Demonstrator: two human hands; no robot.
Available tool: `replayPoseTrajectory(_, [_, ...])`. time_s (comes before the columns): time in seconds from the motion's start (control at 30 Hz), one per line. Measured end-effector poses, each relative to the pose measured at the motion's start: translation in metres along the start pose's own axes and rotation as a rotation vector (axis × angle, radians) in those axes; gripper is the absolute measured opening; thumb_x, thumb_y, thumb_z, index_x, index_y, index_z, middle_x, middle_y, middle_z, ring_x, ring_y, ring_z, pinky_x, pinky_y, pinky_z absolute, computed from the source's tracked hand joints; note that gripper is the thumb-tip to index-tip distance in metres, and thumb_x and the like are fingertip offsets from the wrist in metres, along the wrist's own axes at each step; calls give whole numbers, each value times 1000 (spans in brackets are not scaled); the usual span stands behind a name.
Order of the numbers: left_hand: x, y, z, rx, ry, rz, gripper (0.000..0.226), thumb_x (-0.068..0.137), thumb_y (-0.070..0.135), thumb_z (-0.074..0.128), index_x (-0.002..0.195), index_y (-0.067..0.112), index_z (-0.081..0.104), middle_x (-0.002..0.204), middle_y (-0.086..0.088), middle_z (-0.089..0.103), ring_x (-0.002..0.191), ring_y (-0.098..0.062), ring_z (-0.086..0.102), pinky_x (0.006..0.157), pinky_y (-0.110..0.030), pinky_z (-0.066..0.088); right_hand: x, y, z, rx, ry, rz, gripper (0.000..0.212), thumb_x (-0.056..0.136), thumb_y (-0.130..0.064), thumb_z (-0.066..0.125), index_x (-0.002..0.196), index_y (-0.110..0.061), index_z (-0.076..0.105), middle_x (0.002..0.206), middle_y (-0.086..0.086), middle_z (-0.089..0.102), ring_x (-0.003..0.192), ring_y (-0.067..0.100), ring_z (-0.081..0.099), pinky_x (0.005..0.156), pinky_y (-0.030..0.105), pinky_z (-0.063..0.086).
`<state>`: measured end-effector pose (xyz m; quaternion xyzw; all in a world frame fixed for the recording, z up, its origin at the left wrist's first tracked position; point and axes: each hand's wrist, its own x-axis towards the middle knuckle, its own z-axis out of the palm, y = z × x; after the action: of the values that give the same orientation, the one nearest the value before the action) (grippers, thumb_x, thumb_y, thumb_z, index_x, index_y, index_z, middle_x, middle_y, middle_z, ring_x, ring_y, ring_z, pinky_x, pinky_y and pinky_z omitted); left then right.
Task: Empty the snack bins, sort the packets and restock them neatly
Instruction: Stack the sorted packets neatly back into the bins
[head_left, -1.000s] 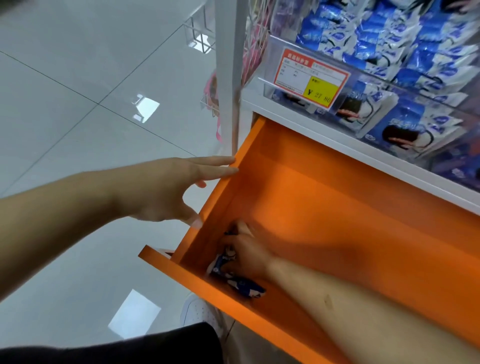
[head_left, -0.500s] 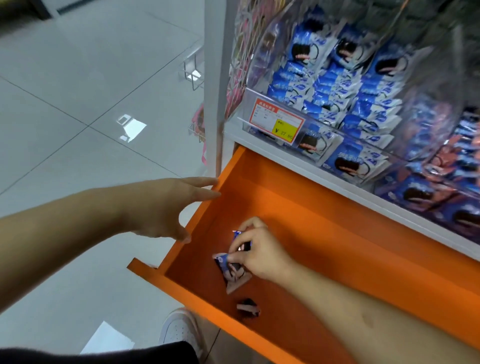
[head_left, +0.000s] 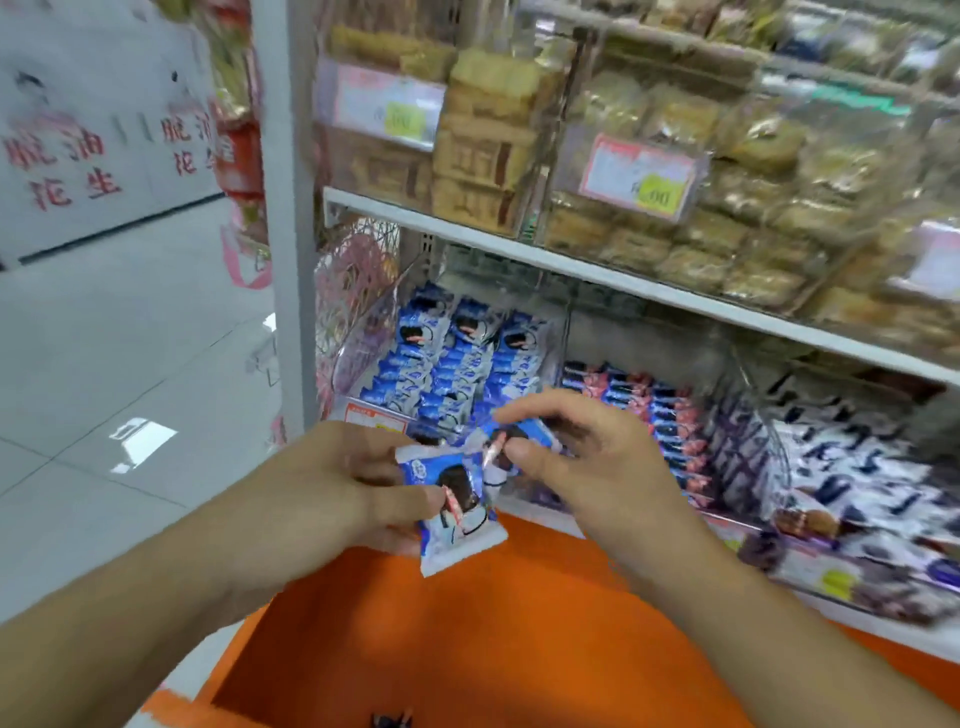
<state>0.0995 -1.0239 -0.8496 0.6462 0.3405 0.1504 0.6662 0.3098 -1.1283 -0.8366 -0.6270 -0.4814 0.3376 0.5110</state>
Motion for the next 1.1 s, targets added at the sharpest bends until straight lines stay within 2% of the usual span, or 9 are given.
replayPoseTrajectory(0.13, [-8,11,31,-188,141,47,23,85,3,79,105,12,78,90,-15,78,82,-27,76,84,-45,64,-23,-3,-34,43,117,23,45,92,-4,77,114,-42,73,118,-11,74,114,8,69,88,30,57])
replayPoseTrajectory(0.27, [-5,5,56,-301,267,67,33,84,-1,79,114,10,74,105,-18,77,95,-32,77,83,-42,64,-37,0,-52,154,186,69,54,90,-5,78,124,-46,71,145,-8,60,138,16,55,102,49,54])
replayPoseTrajectory(0.47, [0,5,75,-372,218,95,48,81,-6,80,125,10,70,112,-20,76,104,-37,75,93,-46,61,-48,1,-53,159,168,15,28,89,-3,79,102,-27,77,113,-3,73,93,16,73,78,29,58])
replayPoseTrajectory(0.6, [3,4,81,-323,104,147,59,72,9,84,129,19,71,121,-16,74,117,-36,69,110,-54,48,-43,10,-51,107,209,24,24,86,-10,84,93,-31,75,104,-4,76,93,21,74,84,40,61])
replayPoseTrajectory(0.7, [4,5,88,-306,36,166,52,81,13,82,130,22,71,126,-12,73,121,-32,68,110,-53,47,-41,9,-44,48,202,15,27,85,-11,86,92,-33,73,100,-3,78,94,19,75,90,52,60])
replayPoseTrajectory(0.8, [9,3,88,-479,109,132,37,83,9,84,119,13,76,122,-19,73,113,-33,72,101,-49,56,-39,12,-39,36,219,19,30,85,-14,86,96,-37,71,106,-8,76,94,20,76,90,55,59])
replayPoseTrajectory(0.87, [13,1,84,-600,192,98,39,80,9,85,117,7,75,118,-24,72,103,-36,73,95,-51,58,-39,13,-39,42,217,36,32,86,-17,86,102,-40,70,112,-14,73,94,20,75,85,48,62])
replayPoseTrajectory(0.97, [14,1,79,-488,280,110,28,91,9,74,119,9,74,112,-24,74,96,-33,75,94,-51,58,-39,9,-38,129,200,68,34,89,-8,81,110,-32,68,107,-18,70,82,14,75,68,32,63])
replayPoseTrajectory(1.1, [12,-3,72,-257,361,120,18,97,18,69,112,17,79,103,-13,78,94,-31,75,94,-50,59,-36,6,-43,137,143,58,37,90,1,77,112,-26,67,109,-5,74,80,21,77,71,41,61])
